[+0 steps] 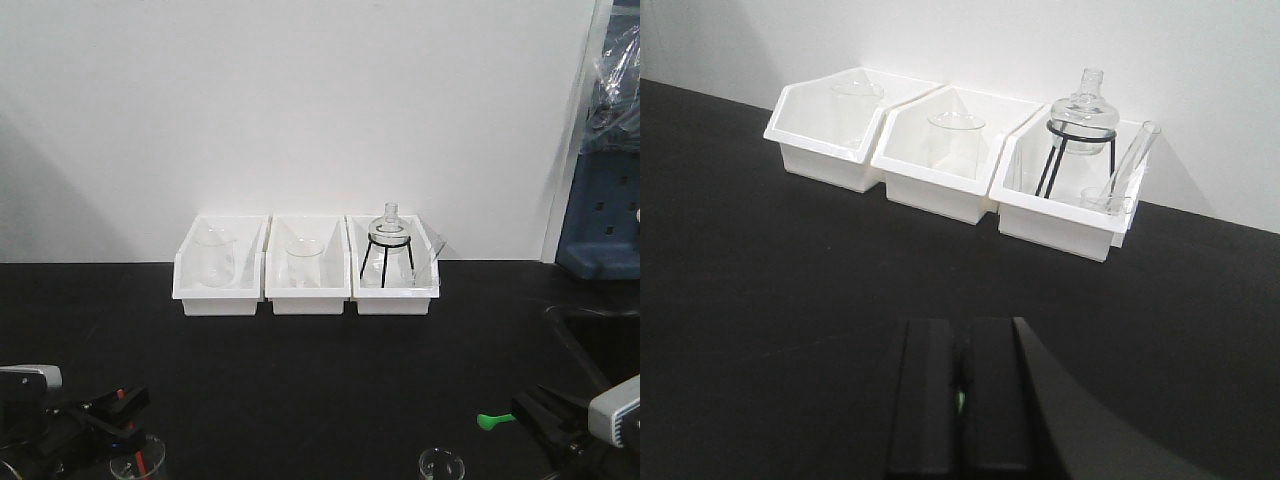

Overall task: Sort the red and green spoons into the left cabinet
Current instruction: 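Lift both spoons up out of their glass beakers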

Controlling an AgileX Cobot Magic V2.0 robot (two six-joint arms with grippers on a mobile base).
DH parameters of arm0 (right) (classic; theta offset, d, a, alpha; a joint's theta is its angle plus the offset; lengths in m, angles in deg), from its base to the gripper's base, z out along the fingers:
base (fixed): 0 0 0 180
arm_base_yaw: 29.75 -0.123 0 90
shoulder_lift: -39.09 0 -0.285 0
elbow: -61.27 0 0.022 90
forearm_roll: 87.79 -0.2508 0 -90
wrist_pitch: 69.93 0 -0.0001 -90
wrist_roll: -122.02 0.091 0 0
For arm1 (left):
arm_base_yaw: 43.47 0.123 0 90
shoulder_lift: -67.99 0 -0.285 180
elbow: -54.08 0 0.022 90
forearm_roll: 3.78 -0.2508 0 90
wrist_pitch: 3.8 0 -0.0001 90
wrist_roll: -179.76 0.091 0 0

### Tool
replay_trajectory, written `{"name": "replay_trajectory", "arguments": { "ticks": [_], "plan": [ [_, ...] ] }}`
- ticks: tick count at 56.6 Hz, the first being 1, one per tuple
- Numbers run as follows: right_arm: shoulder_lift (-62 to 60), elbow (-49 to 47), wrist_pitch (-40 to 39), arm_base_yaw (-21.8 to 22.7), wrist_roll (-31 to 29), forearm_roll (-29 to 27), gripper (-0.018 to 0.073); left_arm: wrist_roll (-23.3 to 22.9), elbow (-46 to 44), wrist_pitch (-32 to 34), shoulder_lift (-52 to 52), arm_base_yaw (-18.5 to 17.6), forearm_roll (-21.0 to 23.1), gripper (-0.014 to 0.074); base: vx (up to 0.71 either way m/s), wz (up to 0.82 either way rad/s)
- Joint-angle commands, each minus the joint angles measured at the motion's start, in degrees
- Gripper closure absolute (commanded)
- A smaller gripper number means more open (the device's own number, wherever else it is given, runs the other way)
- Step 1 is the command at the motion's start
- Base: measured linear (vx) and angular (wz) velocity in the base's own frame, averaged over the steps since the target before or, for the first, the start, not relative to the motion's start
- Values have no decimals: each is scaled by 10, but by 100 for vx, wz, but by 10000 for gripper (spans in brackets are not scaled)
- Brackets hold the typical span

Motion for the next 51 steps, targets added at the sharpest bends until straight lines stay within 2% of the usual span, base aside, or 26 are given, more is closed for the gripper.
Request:
{"name": "replay_trajectory", "arguments": {
  "ticks": [1,5,24,38,51],
  "plan": [
    [-14,-14,-30,3,0,-9,568,-4,-13,57,27,-2,9,519,0,0],
    [-14,-14,-18,3,0,-9,568,-4,-13,60,31,-2,9,608,0,0],
    [-14,-14,-19,3,7,-12,568,-3,-13,44,102,-2,9,603,0,0],
    [-21,-15,-57,3,50,-39,568,-3,-13,-4,223,-2,9,603,0,0],
    [-85,-44,-28,3,72,-33,568,-3,-13,-42,354,-2,9,603,0,0]
  ]
}}
